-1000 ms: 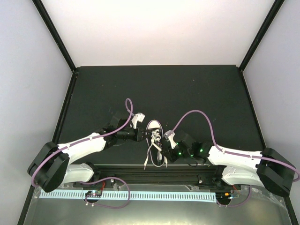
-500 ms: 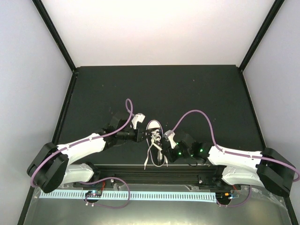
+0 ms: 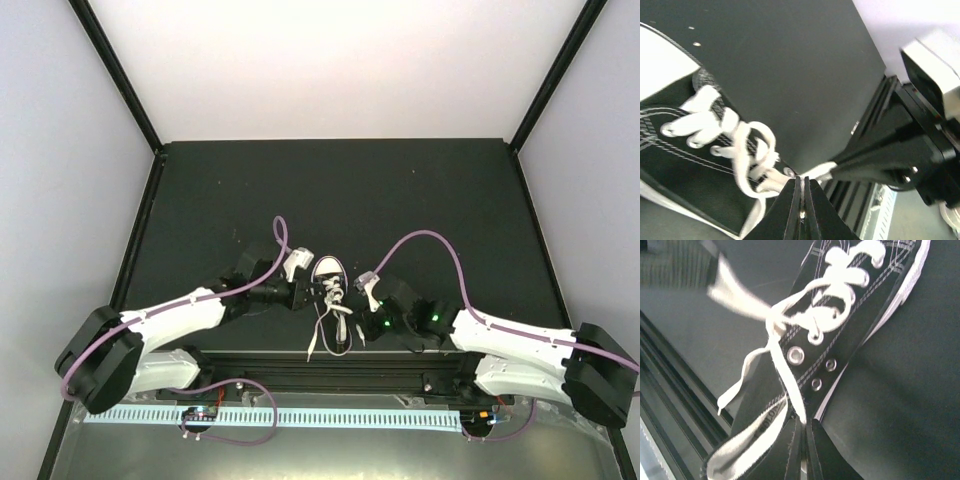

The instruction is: Tie the shoes

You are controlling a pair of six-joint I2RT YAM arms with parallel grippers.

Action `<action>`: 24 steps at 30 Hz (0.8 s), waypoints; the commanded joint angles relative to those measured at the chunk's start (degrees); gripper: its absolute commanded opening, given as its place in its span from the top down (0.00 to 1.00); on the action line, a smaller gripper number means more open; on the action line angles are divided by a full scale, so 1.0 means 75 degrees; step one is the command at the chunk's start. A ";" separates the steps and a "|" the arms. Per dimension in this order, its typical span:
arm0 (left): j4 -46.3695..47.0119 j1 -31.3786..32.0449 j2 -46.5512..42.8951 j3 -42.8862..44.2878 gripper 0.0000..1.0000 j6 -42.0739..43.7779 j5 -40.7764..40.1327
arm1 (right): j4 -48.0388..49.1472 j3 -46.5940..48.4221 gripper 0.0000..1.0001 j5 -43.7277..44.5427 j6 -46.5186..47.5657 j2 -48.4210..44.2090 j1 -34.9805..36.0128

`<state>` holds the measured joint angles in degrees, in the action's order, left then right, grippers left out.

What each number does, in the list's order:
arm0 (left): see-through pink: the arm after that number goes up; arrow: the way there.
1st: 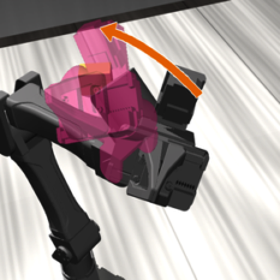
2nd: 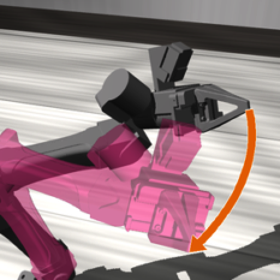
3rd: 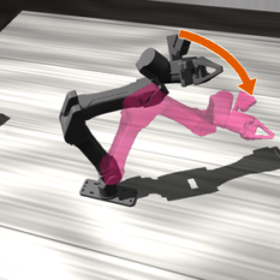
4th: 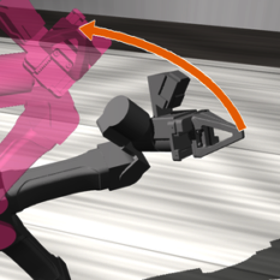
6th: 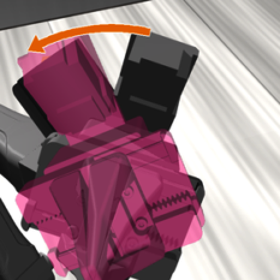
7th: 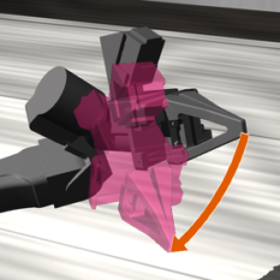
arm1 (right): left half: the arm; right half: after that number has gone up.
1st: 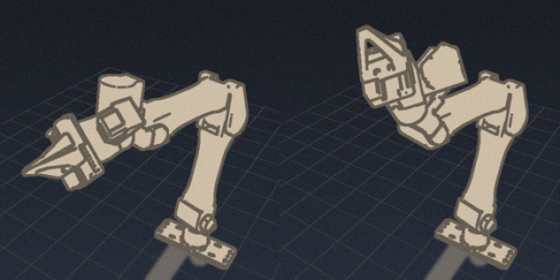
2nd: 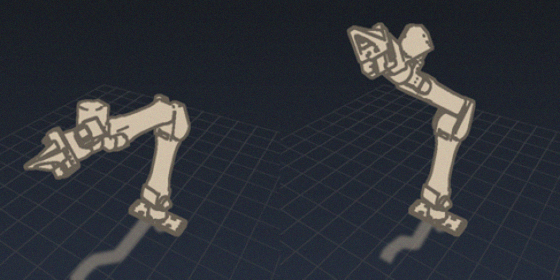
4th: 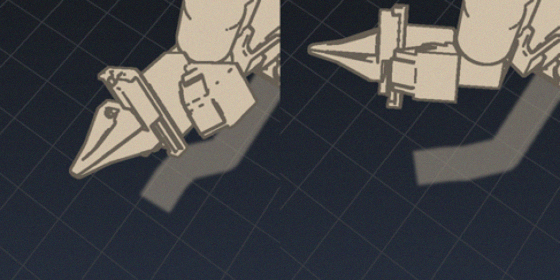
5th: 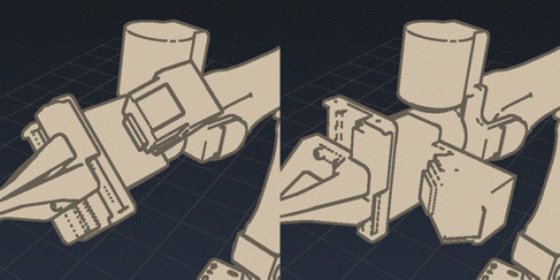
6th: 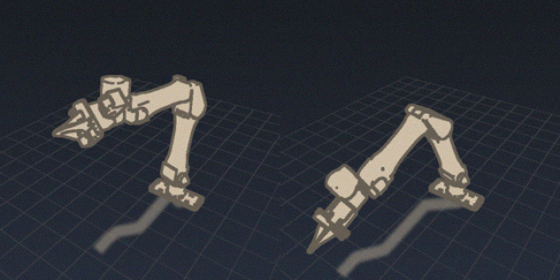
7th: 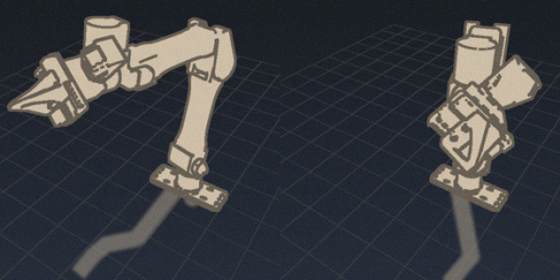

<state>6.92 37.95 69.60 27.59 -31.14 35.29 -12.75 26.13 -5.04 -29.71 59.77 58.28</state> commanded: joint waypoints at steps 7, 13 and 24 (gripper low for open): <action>-0.0469 0.0858 -0.0354 -0.0499 0.98 0.0567 -0.0074 | -0.0146 0.1211 0.97 0.0378 -0.0112 0.0801 -0.0307; 0.0009 0.1384 -0.0514 -0.1210 0.98 0.0038 -0.0336 | 0.0063 0.1428 0.98 0.0306 -0.0099 0.1241 -0.0319; -0.0611 0.1667 -0.0946 -0.1160 0.73 -0.0354 -0.1353 | 0.0013 0.1325 0.98 0.0179 -0.0140 0.1496 -0.0329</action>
<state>5.56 50.09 66.32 17.43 -32.45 30.20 -13.43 35.83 -3.62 -30.41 71.44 56.16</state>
